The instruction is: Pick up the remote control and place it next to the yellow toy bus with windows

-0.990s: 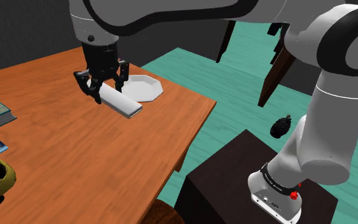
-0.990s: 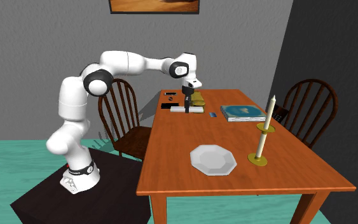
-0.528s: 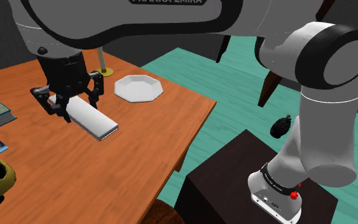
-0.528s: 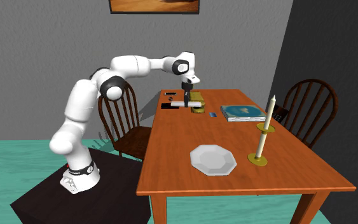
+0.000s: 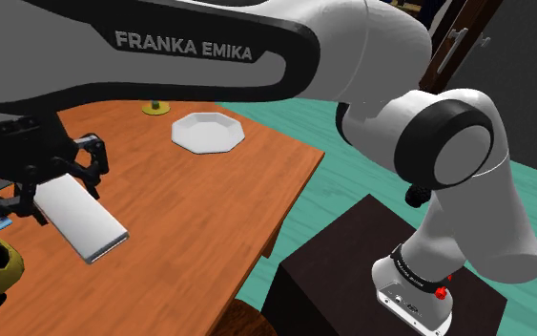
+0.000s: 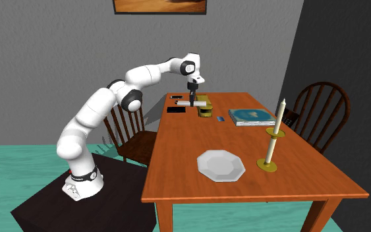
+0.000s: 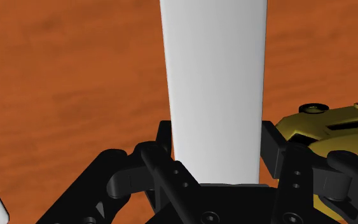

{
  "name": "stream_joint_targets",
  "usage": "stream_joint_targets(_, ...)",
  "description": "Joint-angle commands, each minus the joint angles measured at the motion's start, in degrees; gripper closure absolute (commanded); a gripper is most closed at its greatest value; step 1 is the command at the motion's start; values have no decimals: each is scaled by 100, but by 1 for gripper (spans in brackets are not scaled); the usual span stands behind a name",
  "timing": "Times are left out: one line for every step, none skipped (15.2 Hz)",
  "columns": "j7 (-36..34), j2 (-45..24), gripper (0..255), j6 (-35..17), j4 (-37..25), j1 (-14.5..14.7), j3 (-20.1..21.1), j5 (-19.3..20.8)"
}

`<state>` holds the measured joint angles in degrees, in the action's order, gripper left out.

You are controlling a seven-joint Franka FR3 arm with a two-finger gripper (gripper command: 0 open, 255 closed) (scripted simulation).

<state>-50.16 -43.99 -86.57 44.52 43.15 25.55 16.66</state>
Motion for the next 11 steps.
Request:
stream_joint_targets(-40, 61, 255, -200, 268, -55, 13, -11)
stream_joint_targets(-54, 111, 255, -317, 441, -98, 23, -22)
stream_joint_targets(-66, 153, 255, -426, 600, -137, 31, -31)
stream_joint_targets(-77, 189, 255, -531, 745, -172, 38, -39)
stream_joint_targets(-88, 219, 255, -631, 881, -204, 43, -45)
stream_joint_targets(-97, 245, 255, -728, 1008, -233, 47, -50)
stream_joint_targets(-107, 267, 255, -821, 1128, -259, 50, -53)
stream_joint_targets(-115, 285, 255, -912, 1241, -284, 53, -56)
stream_joint_targets(-124, 300, 255, -1000, 1347, -306, 55, -58)
stream_joint_targets(-132, 311, 255, -1086, 1448, -327, 56, -58)
stream_joint_targets(-140, 320, 255, -1169, 1544, -346, 56, -58)
